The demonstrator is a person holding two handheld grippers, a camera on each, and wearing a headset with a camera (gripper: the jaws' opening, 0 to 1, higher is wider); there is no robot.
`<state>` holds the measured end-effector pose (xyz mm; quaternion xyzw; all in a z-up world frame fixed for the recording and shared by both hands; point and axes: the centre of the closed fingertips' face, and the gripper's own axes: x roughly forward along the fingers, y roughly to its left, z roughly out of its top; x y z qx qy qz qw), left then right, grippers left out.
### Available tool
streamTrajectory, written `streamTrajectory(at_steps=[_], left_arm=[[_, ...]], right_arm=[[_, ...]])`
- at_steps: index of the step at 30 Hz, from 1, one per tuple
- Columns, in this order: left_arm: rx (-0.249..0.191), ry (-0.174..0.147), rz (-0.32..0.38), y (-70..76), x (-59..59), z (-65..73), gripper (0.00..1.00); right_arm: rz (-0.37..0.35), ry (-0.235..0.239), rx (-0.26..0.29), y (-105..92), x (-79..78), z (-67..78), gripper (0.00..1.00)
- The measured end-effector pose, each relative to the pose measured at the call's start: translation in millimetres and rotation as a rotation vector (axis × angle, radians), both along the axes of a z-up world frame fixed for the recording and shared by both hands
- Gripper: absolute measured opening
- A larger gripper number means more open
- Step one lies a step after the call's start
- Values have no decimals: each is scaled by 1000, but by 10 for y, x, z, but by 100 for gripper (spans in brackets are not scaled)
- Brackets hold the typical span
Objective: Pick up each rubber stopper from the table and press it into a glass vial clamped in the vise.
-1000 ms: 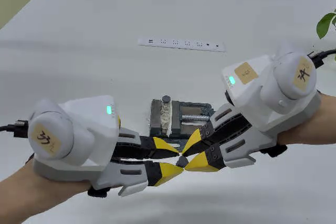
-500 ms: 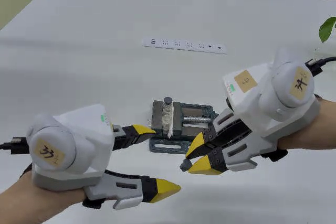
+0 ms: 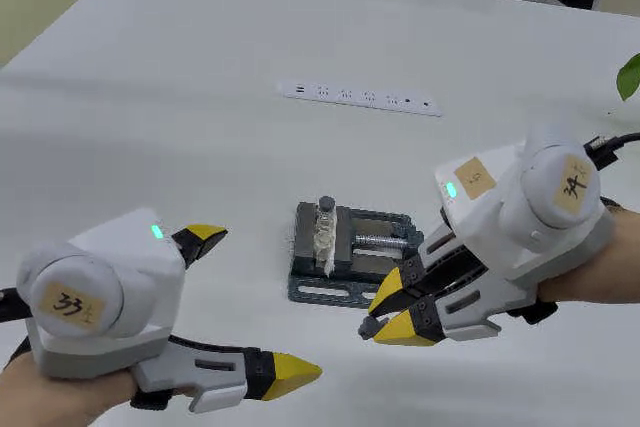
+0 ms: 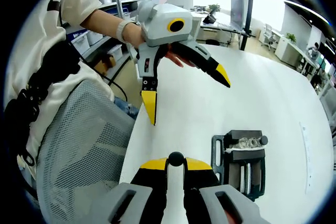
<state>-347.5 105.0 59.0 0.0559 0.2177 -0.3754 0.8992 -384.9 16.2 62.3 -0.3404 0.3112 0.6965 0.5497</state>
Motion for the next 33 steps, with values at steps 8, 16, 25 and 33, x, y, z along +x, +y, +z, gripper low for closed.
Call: streamTrajectory(at_steps=[8,16,25,33], left_arm=[[-22,-11,43,61,-26,-12,99],[-22,17,49,108,-120,-95,99],[-21,21,64,139,-121,-109,99],[-8,22,59,153,-104,-111,99]], right_arm=[[19,-24,-49,-70,166,-55,5],[101,-99,-114,-81,485,1,5],[279,-236,-158,7,837,51,5],[376,-306,-191,166,1087,66,5]])
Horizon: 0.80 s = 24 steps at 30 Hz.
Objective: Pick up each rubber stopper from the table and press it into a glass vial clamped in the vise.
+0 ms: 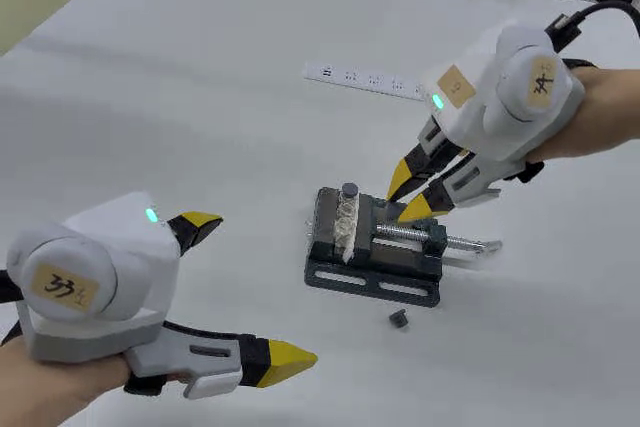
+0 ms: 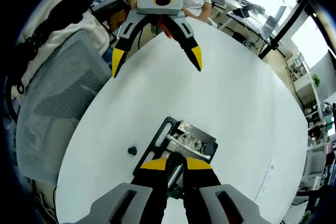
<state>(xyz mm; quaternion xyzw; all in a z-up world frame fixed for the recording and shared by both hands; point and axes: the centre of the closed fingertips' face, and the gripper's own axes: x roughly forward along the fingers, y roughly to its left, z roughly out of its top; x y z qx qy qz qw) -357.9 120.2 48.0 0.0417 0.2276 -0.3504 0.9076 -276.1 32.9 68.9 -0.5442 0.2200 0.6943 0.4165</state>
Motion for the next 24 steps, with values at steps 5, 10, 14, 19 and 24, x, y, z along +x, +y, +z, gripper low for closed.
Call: streamTrajectory(at_steps=[5,10,14,19,24], left_arm=[[1,0,-5,-16,3,15,99],[4,-2,-4,-20,8,24,99],[7,2,-8,-16,9,27,99],[12,4,-9,14,26,24,99],[8,5,-4,24,37,25,99]], right_arm=[[62,-23,-29,84,62,-12,5],[105,-23,-49,159,96,-31,5],[127,-12,-65,199,103,-70,5],[148,12,-87,244,98,-140,5],[146,15,-92,290,134,-219,5]])
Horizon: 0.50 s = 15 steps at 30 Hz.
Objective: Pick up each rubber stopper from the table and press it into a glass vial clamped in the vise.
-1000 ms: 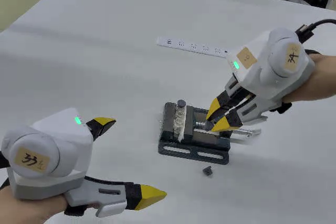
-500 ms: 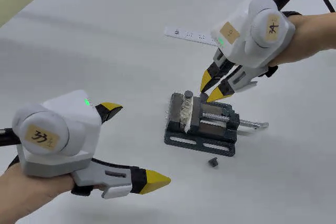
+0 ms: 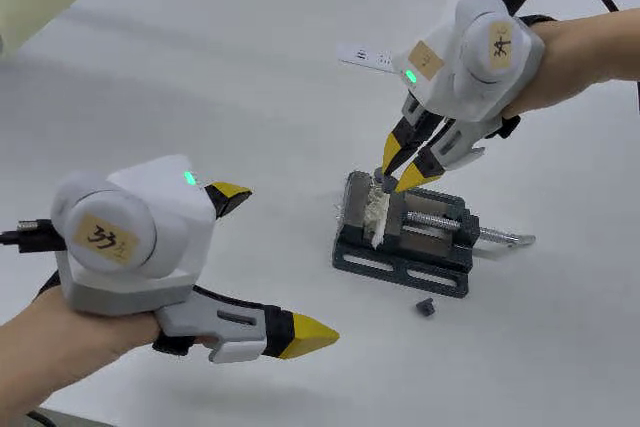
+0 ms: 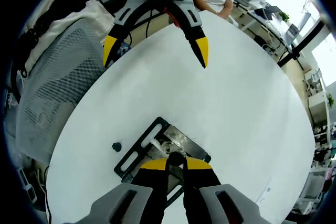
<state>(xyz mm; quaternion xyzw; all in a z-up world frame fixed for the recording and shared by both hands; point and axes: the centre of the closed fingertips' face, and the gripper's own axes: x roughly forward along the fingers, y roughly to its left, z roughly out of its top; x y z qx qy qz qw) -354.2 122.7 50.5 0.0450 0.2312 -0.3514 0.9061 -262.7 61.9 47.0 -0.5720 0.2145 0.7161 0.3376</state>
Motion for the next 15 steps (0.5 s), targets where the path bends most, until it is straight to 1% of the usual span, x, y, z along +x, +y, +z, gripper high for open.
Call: streamTrajectory(at_steps=[5,10,15], left_arm=[[-4,2,0,-12,-5,2,99],[-6,6,1,-21,-23,3,99],[-4,9,-1,2,-35,-11,99]], right_arm=[[1,-21,-30,-18,68,-32,5],[-12,-15,-34,10,60,-43,5],[-27,-18,-57,7,98,-77,5]])
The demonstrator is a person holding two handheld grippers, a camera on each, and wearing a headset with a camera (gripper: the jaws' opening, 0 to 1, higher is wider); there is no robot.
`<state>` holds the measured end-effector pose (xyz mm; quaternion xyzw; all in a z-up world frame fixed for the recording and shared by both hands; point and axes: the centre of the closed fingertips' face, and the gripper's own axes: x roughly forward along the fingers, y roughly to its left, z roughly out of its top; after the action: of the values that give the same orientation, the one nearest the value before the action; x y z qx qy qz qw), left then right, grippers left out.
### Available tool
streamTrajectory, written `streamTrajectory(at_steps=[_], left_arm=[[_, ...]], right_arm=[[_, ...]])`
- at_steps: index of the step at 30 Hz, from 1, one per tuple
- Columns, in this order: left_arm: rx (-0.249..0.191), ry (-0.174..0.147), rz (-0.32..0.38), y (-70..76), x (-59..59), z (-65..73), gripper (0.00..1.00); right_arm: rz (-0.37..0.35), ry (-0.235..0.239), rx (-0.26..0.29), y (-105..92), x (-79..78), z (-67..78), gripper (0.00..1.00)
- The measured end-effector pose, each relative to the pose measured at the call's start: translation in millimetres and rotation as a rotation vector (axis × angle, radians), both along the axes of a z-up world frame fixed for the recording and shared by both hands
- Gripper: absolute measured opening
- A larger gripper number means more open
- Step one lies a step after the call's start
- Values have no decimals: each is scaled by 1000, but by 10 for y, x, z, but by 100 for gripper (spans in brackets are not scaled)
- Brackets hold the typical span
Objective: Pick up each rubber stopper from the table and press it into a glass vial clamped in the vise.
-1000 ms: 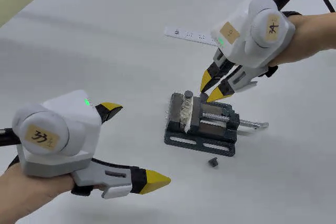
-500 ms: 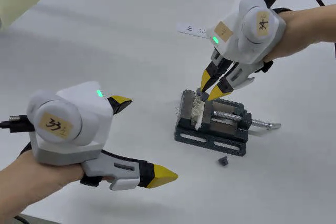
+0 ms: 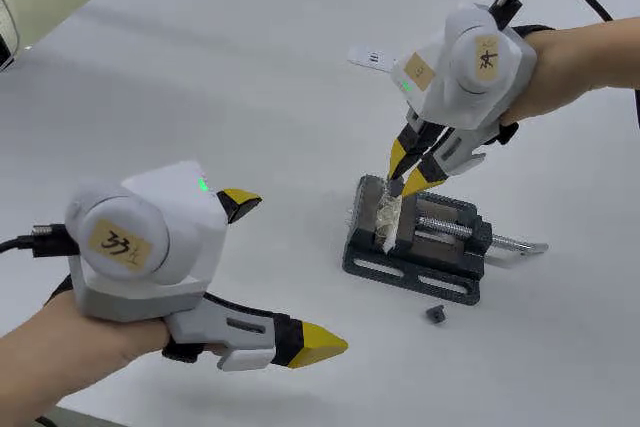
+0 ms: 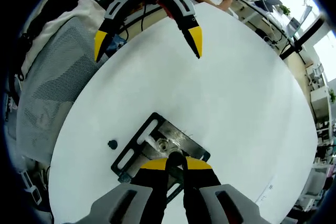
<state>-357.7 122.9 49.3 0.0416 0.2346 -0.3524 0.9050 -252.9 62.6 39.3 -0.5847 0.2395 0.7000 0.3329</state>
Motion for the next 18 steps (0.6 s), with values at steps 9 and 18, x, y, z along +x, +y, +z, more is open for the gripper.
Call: streamTrajectory(at_steps=[9,18], left_arm=[[-2,5,-1,17,-27,-19,99],[-4,10,-1,8,-56,-30,99]], right_arm=[[-5,-1,-25,-32,9,-76,5],[-10,-3,-47,-16,16,-108,5]])
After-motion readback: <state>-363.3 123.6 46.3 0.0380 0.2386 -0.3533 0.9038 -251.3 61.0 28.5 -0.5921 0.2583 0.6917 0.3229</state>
